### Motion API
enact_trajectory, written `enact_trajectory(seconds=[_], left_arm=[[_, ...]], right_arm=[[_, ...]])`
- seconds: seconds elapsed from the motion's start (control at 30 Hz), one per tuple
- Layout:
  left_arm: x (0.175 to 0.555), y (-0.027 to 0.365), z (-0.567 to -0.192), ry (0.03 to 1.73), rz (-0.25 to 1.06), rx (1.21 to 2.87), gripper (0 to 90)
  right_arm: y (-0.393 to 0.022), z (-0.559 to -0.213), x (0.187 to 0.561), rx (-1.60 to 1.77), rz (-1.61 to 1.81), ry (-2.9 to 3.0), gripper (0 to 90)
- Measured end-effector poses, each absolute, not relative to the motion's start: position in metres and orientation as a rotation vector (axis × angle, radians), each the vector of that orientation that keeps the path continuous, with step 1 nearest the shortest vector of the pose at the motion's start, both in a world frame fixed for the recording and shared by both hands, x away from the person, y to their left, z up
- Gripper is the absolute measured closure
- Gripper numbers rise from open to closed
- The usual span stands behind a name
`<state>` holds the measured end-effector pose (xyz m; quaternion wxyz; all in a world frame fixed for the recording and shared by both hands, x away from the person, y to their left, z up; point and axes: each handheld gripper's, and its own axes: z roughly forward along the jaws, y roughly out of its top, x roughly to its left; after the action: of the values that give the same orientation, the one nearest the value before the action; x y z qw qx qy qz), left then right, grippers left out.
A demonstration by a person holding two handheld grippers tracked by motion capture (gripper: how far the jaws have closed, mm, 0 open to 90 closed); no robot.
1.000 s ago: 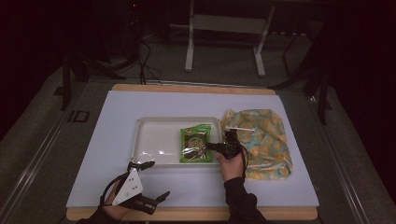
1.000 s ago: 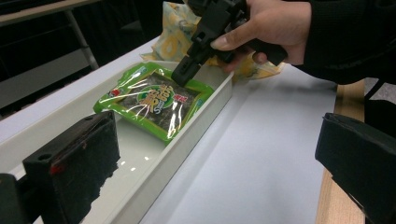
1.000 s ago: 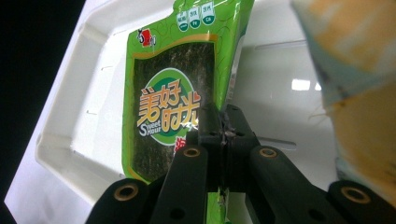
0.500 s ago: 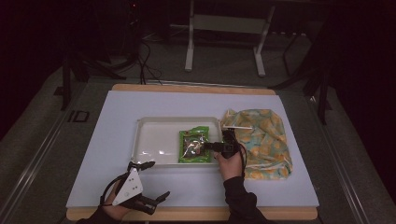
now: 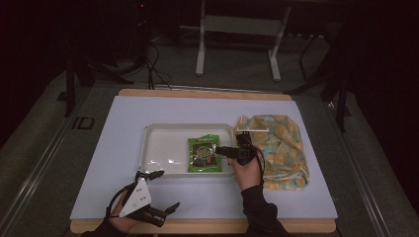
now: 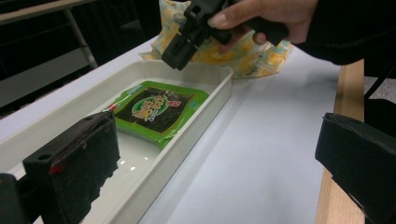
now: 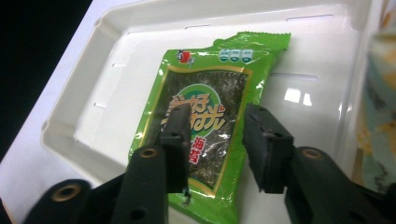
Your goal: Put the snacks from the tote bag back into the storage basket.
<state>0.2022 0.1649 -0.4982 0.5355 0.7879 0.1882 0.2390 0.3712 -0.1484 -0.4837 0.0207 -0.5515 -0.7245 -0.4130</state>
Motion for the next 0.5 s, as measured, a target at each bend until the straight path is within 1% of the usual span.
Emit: enact_trajectory(seconds=[0.13,0.3,0.5], left_arm=[[0.202,0.165,-0.498,0.448,0.568,1.878,0.3],[0.203,0.165,-0.498,0.448,0.568,1.878,0.3],[0.202,0.165,-0.498,0.448,0.566,1.877,0.3]], right_arm=[[-0.148,-0.479,0.371,-1.668,-1.277,-2.295,55.9],[-0.146,-0.476,0.372,-1.613,-1.267,-2.325,52.4],[-0.145,-0.464,0.372,-1.552,-1.287,-2.376,47.7]])
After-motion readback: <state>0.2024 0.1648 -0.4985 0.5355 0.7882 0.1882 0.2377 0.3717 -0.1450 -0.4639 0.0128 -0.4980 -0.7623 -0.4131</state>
